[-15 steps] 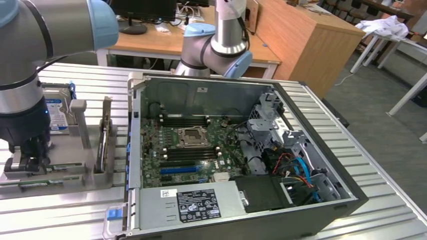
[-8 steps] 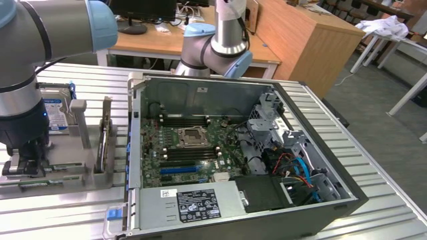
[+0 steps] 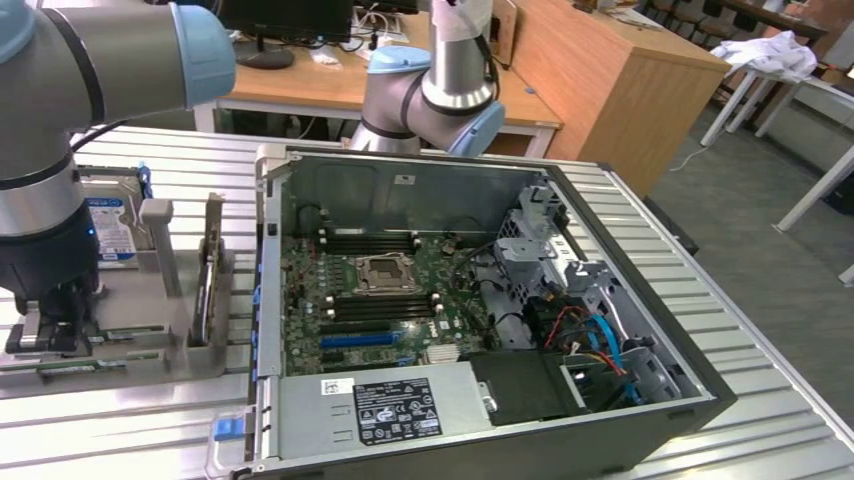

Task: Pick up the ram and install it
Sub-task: 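Pick up the ram and move it above insertion slot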

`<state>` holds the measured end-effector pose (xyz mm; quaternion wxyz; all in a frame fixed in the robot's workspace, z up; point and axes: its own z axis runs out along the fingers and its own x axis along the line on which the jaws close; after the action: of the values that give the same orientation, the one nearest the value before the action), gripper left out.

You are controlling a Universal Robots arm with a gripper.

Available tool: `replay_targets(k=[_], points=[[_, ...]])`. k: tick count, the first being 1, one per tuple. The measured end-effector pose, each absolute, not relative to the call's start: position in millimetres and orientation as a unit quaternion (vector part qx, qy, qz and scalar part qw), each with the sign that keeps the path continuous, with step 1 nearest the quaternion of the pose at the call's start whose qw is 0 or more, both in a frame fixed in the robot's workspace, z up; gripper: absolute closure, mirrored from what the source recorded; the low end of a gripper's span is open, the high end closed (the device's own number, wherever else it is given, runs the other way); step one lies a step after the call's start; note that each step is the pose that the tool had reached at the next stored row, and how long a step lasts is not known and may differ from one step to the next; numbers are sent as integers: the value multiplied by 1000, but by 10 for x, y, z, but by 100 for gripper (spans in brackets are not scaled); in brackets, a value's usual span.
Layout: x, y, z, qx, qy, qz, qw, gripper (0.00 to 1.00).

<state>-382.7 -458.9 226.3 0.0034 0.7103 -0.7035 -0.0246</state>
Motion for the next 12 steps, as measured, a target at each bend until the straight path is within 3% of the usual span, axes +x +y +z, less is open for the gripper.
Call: replay_targets(k=[12], points=[[-3825,-4596,2187,710,-703,-25,3,70]])
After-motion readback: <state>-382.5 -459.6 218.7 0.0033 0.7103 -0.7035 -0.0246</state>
